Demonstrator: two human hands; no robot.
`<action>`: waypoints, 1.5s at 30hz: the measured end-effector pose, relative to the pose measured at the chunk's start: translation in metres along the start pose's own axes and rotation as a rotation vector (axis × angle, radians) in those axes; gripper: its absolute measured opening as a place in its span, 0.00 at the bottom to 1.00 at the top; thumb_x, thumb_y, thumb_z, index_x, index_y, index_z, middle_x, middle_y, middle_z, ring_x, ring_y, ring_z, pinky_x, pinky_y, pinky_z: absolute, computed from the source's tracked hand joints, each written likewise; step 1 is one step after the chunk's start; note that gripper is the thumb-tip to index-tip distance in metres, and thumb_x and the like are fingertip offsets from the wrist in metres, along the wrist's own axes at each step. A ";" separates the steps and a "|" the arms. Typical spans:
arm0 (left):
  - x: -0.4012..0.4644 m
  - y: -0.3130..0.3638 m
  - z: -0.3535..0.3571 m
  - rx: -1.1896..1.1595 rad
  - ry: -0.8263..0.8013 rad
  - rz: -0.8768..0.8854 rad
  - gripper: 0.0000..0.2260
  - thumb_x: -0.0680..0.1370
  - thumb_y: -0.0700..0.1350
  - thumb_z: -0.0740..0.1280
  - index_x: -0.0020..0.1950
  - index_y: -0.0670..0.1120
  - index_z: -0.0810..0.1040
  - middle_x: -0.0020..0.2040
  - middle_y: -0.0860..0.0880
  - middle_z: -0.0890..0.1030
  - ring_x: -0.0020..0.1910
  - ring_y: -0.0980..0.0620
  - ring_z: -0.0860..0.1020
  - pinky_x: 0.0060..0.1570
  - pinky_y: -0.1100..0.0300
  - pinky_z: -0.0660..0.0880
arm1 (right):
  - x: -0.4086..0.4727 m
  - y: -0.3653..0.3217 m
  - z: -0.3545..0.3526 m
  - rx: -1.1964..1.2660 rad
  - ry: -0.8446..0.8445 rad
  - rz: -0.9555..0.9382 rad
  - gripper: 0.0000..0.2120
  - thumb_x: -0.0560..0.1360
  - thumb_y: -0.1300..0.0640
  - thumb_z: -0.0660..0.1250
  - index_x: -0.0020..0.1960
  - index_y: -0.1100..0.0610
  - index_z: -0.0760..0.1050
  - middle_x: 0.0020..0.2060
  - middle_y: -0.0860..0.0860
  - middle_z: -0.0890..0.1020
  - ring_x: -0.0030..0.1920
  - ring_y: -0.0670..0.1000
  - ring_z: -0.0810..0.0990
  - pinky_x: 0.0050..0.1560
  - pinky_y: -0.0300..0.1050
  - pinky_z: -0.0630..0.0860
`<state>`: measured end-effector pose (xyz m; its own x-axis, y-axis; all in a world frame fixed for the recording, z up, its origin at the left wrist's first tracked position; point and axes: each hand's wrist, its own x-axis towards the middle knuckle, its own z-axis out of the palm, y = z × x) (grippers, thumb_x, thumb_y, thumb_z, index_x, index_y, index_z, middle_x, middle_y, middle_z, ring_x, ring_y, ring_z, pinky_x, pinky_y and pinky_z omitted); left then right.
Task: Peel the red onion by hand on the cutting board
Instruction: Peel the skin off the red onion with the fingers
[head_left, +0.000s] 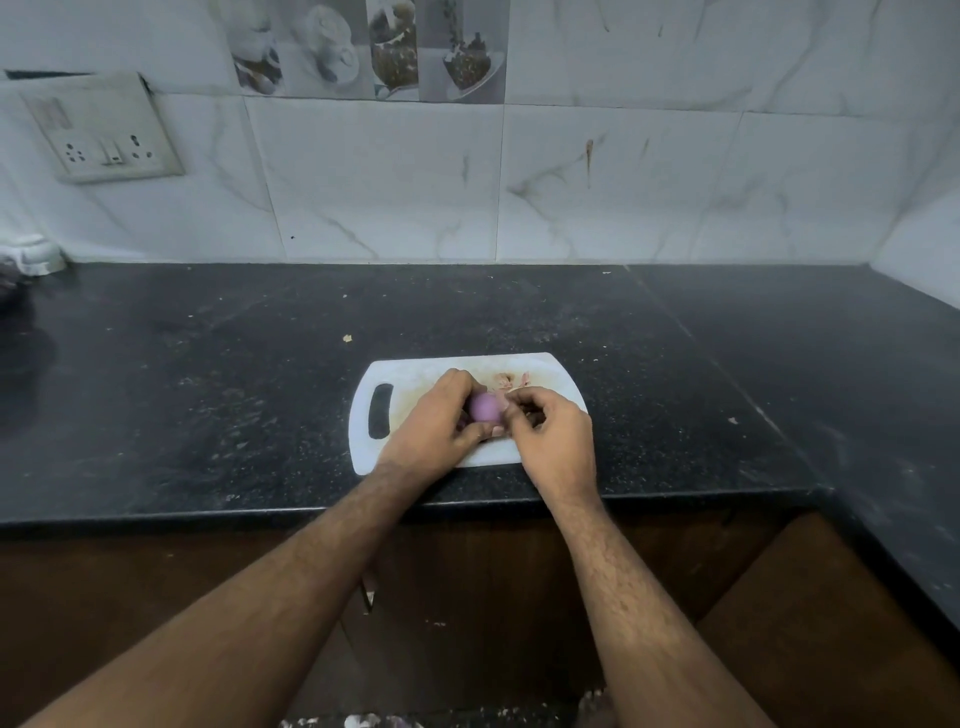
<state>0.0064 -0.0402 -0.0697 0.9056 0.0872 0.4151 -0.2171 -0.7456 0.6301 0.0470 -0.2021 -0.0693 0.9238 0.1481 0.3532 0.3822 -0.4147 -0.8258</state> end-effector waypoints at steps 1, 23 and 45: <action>0.000 -0.001 0.000 -0.002 -0.001 0.002 0.16 0.75 0.49 0.77 0.53 0.54 0.71 0.52 0.53 0.76 0.50 0.55 0.78 0.50 0.57 0.78 | 0.001 0.001 0.000 -0.001 -0.010 0.006 0.07 0.78 0.48 0.73 0.53 0.50 0.85 0.43 0.40 0.86 0.42 0.40 0.83 0.45 0.39 0.80; 0.001 -0.007 0.002 0.009 0.022 0.018 0.17 0.73 0.50 0.79 0.51 0.52 0.71 0.49 0.53 0.75 0.47 0.56 0.76 0.45 0.60 0.76 | 0.000 -0.005 0.002 -0.224 -0.034 0.028 0.08 0.83 0.51 0.63 0.55 0.53 0.79 0.47 0.46 0.83 0.43 0.46 0.80 0.45 0.47 0.78; -0.002 -0.002 -0.004 0.109 0.025 0.053 0.22 0.75 0.56 0.64 0.67 0.49 0.78 0.56 0.53 0.82 0.55 0.55 0.75 0.58 0.54 0.74 | 0.000 -0.002 0.007 -0.207 0.081 0.050 0.06 0.81 0.55 0.68 0.54 0.54 0.82 0.46 0.47 0.84 0.44 0.45 0.81 0.46 0.42 0.80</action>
<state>0.0039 -0.0364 -0.0690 0.8842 0.0611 0.4630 -0.2222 -0.8170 0.5321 0.0465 -0.1951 -0.0711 0.9331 0.0539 0.3554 0.3156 -0.5960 -0.7383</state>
